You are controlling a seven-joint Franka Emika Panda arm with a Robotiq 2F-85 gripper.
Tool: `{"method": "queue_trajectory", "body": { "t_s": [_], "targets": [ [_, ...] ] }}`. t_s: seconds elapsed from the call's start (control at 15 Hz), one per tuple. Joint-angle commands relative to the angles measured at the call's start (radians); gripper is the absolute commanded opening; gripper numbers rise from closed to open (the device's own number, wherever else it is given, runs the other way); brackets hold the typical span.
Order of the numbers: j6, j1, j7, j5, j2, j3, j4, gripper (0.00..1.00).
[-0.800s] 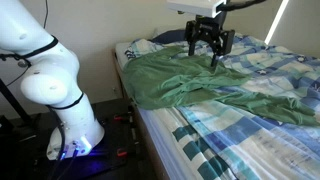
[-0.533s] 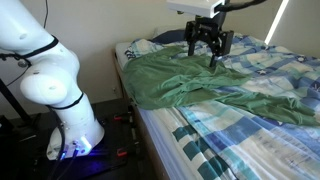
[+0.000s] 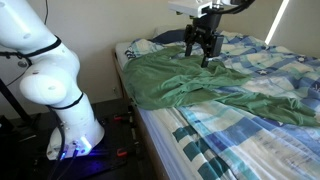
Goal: Fold the green jersey
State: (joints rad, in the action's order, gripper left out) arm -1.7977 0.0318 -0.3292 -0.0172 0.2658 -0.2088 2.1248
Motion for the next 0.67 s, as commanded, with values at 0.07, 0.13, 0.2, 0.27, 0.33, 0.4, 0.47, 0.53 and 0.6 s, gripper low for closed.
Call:
{"method": "queue_trajectory", "body": {
  "t_s": [0.07, 0.13, 0.2, 0.27, 0.33, 0.4, 0.47, 0.53, 0.6],
  "targets": [
    [0.004, 0.019, 0.005, 0.024, -0.014, 0.017, -0.014, 1.0],
    [0.001, 0.019, 0.053, 0.053, -0.036, 0.019, -0.029, 1.0],
    [0.0, 0.019, 0.097, 0.094, -0.061, 0.02, -0.041, 1.0],
    [0.0, 0.016, 0.134, 0.151, -0.096, 0.02, -0.053, 1.0],
    [-0.031, 0.017, 0.177, 0.189, -0.12, 0.025, -0.054, 1.0],
    [-0.062, 0.018, 0.218, 0.227, -0.154, 0.032, -0.06, 1.0],
    [-0.105, 0.02, 0.262, 0.256, -0.183, 0.04, -0.064, 1.0],
    [-0.156, 0.023, 0.302, 0.273, -0.215, 0.047, -0.071, 1.0],
    [-0.207, 0.025, 0.331, 0.281, -0.241, 0.052, -0.078, 1.0]
  ]
}}
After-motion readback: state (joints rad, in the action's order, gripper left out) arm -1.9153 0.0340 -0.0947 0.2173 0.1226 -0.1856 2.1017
